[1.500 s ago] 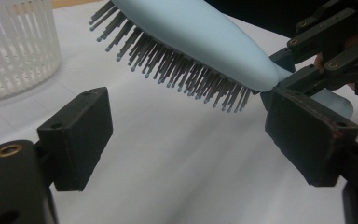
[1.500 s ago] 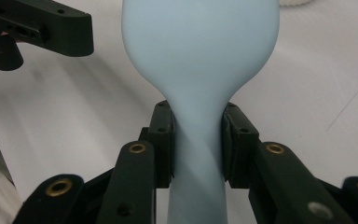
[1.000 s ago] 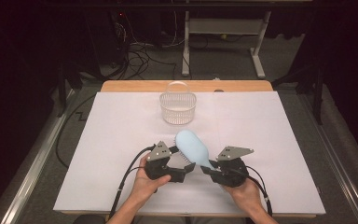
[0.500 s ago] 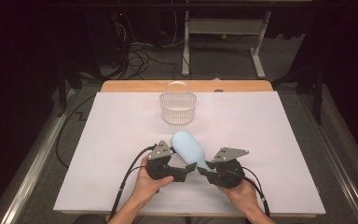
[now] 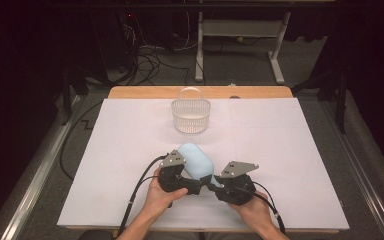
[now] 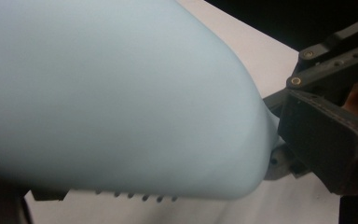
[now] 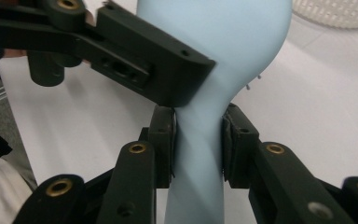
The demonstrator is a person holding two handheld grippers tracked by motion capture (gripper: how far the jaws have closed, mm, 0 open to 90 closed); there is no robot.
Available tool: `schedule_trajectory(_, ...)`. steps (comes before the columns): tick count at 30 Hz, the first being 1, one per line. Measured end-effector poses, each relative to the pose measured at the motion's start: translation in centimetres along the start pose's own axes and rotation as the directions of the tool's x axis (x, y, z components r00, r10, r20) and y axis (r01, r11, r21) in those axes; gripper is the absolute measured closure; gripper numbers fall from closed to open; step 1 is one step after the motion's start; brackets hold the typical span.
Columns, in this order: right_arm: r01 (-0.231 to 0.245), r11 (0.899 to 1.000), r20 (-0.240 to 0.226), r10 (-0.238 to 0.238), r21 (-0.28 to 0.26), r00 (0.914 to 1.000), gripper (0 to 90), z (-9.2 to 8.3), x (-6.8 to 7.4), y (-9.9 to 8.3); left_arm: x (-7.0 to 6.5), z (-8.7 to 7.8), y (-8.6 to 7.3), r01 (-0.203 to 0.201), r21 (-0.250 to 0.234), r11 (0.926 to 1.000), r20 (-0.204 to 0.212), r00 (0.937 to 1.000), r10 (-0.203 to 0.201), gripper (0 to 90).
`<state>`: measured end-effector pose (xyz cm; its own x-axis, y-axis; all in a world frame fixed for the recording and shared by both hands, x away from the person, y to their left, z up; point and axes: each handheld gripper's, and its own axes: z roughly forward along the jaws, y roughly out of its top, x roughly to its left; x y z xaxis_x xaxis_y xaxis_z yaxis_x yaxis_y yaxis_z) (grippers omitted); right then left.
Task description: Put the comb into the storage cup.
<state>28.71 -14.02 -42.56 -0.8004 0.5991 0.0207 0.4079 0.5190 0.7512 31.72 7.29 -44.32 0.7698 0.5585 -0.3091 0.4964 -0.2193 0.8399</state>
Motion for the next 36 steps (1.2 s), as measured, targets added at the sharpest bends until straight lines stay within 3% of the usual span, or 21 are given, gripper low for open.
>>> schedule_trajectory(10, 0.008, 1.000, -0.002, -0.008, 0.002, 1.0000, 71.1, 0.4, 0.2, 0.1, 0.0, -0.4, 0.1, -0.014, -0.019, 0.9997, -0.007, 0.9999, 0.014, 10.3)
schedule_trajectory(17, 0.005, 1.000, 0.005, -0.005, 0.016, 1.0000, 71.4, 0.6, 0.0, 0.1, 0.0, -0.9, 0.2, -0.027, -0.031, 0.9992, -0.002, 0.9996, 0.026, 19.4)
schedule_trajectory(30, 0.018, 1.000, -0.002, -0.018, -0.012, 0.9998, 71.4, 0.4, 0.0, 0.9, 0.1, -2.0, 0.5, -0.015, -0.066, 0.9977, 0.013, 0.9998, 0.015, 24.1)
schedule_trajectory(36, 0.020, 1.000, -0.008, -0.020, -0.017, 0.9998, 71.4, 0.3, -0.1, 1.1, 0.3, -2.3, 0.7, 0.007, -0.079, 0.9968, 0.043, 0.9991, -0.004, 28.8)
